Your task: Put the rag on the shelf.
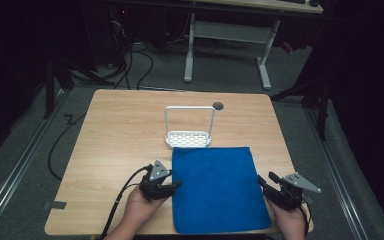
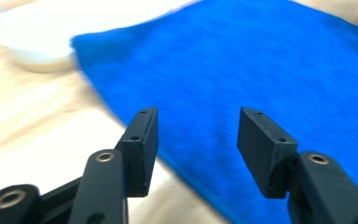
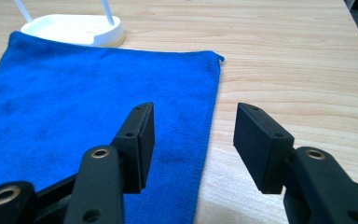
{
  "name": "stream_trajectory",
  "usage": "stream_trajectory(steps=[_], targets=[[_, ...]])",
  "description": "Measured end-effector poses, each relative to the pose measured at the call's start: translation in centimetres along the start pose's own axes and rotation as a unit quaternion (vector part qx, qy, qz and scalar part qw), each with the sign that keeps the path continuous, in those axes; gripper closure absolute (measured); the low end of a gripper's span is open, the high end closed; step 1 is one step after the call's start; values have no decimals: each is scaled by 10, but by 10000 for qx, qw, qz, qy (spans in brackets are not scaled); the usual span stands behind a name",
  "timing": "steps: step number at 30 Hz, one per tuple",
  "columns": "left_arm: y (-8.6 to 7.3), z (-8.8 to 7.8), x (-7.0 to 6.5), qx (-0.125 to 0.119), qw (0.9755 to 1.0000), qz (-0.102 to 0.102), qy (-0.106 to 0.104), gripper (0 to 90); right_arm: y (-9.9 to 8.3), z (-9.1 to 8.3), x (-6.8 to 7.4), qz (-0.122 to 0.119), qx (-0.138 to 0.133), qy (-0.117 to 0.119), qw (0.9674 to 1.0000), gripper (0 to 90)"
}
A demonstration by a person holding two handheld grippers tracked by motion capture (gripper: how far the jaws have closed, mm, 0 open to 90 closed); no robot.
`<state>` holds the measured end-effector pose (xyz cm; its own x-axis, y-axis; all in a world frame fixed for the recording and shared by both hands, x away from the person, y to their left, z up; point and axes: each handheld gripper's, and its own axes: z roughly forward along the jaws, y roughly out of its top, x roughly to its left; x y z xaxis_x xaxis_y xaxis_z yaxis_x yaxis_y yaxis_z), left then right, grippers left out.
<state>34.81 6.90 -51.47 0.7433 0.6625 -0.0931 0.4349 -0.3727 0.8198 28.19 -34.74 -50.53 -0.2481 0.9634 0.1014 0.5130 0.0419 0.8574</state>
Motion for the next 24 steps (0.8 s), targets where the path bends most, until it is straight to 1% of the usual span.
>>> stream_trajectory(steps=[3, 4, 9, 12, 18, 24], targets=[[-3, -3, 7, -4, 9998, -102, 144, 459, -2, 0, -2, -119, -1, -14, 9999, 492], [-4, -3, 8, 11, 9998, -107, 187, 455, -2, 0, -4, -85, -24, 1, 10000, 490], [-3, -4, 6, -66, 9997, -111, 212, 452, -2, -1, -5, -98, -7, 6, 10000, 491], [-3, -4, 6, -32, 9997, -108, 227, 452, -3, -2, -6, -56, 1, 20, 10000, 490], [-4, -4, 7, -19, 9996, -95, 251, 451, -3, 0, -6, -76, 13, 51, 10000, 487], [-5, -3, 9, -28, 9993, -69, 356, 446, -3, 2, -5, -93, 53, 95, 9999, 488]])
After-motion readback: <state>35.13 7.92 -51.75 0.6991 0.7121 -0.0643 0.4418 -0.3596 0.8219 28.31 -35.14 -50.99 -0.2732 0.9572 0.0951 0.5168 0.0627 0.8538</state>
